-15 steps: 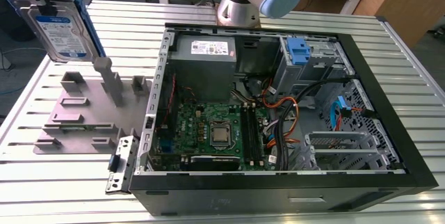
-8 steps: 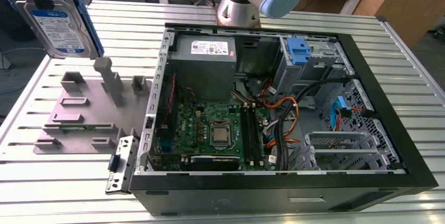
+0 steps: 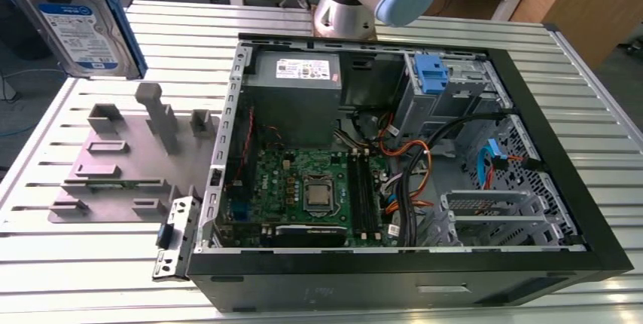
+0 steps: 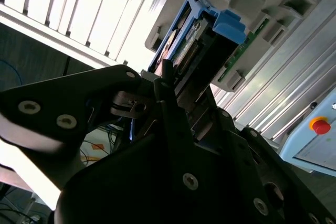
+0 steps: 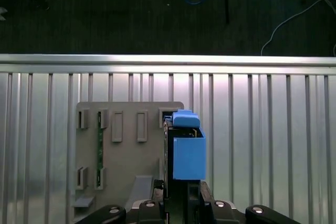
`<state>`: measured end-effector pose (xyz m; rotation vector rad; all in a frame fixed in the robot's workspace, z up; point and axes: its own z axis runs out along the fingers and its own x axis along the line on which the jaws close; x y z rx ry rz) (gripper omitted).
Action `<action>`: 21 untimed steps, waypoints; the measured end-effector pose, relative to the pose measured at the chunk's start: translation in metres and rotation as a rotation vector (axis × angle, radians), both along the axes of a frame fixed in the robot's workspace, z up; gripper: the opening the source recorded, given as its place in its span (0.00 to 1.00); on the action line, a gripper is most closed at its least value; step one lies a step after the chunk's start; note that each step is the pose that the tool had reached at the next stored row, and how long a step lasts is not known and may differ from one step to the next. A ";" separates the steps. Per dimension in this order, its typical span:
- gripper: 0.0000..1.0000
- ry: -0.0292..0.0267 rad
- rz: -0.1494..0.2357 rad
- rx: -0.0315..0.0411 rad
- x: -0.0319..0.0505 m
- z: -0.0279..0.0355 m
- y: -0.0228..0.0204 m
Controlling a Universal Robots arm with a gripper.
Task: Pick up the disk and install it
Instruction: 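Pick up the disk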
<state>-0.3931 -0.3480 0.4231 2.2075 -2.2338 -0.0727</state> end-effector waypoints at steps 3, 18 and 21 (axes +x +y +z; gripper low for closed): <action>0.35 0.0001 0.000 -0.0001 0.0000 0.0004 0.0000; 0.35 0.0002 0.000 -0.0001 0.0000 0.0112 0.0000; 0.35 0.0002 0.000 -0.0001 0.0000 0.0184 0.0000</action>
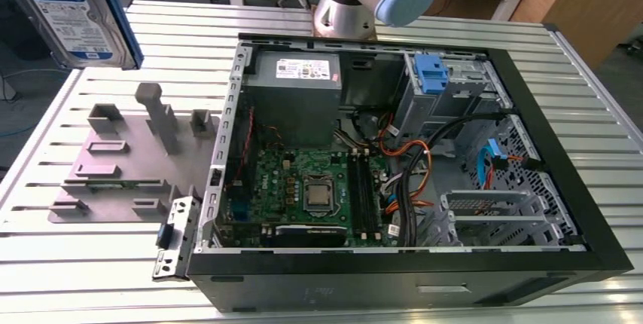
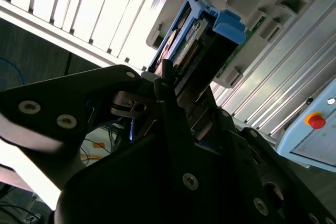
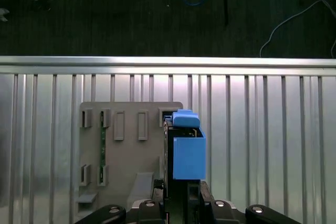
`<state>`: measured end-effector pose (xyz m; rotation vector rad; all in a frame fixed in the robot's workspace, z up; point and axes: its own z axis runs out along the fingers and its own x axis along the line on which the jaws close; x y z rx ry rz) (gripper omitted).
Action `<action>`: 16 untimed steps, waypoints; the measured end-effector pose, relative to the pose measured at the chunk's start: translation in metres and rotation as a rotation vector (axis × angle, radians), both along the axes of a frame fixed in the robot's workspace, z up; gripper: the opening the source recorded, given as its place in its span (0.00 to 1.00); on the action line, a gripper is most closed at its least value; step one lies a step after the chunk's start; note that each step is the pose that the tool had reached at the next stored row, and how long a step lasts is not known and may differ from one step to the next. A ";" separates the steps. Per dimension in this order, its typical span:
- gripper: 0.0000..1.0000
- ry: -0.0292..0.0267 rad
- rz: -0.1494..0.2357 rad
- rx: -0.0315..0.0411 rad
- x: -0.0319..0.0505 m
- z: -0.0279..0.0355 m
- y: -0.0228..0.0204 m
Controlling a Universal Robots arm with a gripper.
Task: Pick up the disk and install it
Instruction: 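Pick up the disk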
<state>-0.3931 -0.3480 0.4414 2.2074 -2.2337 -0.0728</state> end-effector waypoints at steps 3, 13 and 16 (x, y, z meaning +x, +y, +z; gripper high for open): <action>0.35 -0.0001 0.000 0.0001 0.0000 0.0070 0.0000; 0.35 -0.0001 0.000 0.0000 0.0000 0.0304 0.0000; 0.35 0.0000 0.000 0.0000 0.0000 0.0358 0.0000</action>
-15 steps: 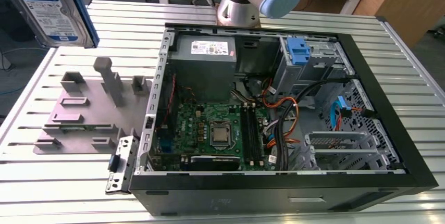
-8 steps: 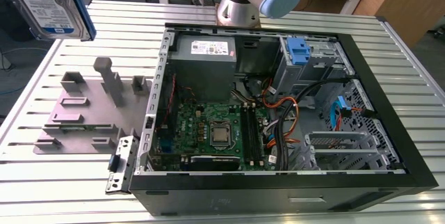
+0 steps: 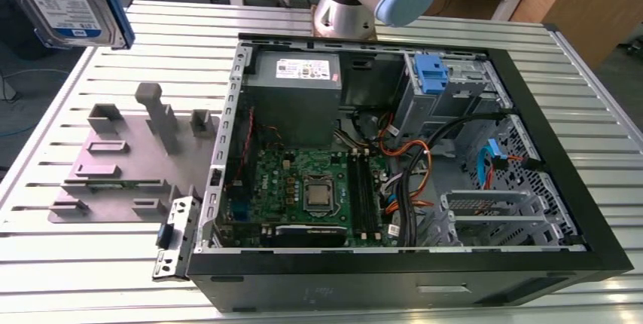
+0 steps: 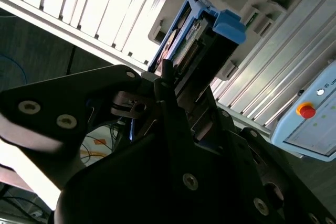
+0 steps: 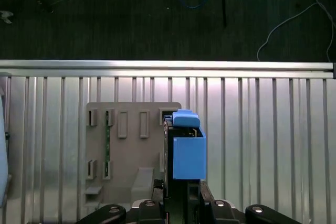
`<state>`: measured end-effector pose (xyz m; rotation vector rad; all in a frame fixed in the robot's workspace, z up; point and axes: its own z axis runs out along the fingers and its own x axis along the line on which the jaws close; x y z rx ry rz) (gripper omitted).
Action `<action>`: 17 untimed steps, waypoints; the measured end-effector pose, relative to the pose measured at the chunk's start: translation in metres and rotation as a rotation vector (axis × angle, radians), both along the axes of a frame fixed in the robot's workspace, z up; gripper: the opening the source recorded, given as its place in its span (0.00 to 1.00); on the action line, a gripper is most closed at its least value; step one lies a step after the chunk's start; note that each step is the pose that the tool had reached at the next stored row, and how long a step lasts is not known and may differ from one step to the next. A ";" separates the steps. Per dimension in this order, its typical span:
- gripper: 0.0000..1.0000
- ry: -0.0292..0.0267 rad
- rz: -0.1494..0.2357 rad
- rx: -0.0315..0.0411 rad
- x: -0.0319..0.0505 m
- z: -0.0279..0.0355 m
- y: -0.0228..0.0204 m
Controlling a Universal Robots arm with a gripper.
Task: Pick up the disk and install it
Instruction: 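Pick up the disk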
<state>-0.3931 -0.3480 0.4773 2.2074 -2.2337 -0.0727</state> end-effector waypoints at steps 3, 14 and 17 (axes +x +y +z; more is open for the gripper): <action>0.35 0.0000 0.000 0.0000 0.0000 0.0027 0.0000; 0.35 0.0000 0.000 0.0000 0.0020 0.0027 0.0000; 0.35 0.0000 0.000 0.0000 0.0052 0.0027 0.0000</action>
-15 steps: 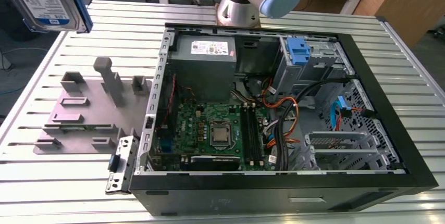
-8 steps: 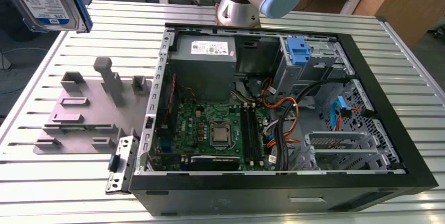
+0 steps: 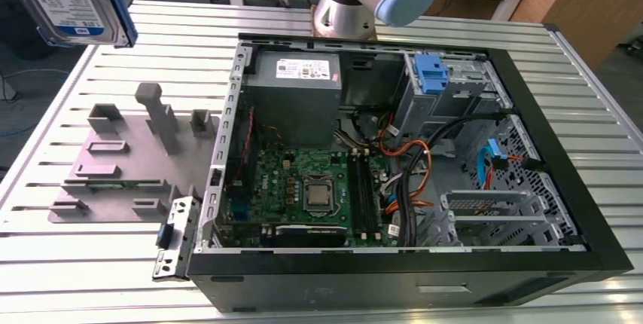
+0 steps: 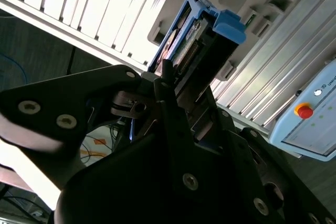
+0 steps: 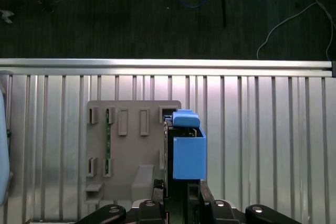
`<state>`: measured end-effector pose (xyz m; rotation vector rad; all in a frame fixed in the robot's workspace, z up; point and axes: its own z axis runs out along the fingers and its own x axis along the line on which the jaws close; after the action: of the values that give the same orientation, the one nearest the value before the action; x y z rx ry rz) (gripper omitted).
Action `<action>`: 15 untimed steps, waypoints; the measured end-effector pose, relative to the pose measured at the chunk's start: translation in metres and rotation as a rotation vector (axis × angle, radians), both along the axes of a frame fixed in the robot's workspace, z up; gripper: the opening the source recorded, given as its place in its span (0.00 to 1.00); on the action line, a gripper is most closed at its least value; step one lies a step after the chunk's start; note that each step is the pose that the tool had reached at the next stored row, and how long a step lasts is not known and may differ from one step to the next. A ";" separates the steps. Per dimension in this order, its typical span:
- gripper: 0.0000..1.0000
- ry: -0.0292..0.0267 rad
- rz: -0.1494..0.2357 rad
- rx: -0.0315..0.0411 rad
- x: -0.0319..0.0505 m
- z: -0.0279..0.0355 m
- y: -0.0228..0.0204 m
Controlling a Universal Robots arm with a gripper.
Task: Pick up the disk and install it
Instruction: 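Pick up the disk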
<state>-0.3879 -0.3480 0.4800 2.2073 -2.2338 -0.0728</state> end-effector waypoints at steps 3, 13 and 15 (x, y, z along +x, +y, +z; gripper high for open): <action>0.35 0.0001 0.000 0.0000 0.0046 0.0000 0.0000; 0.35 0.0001 0.000 0.0000 0.0218 0.0000 0.0000; 0.35 0.0000 0.000 0.0000 0.0253 0.0000 0.0000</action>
<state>-0.3626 -0.3480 0.4800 2.2073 -2.2337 -0.0728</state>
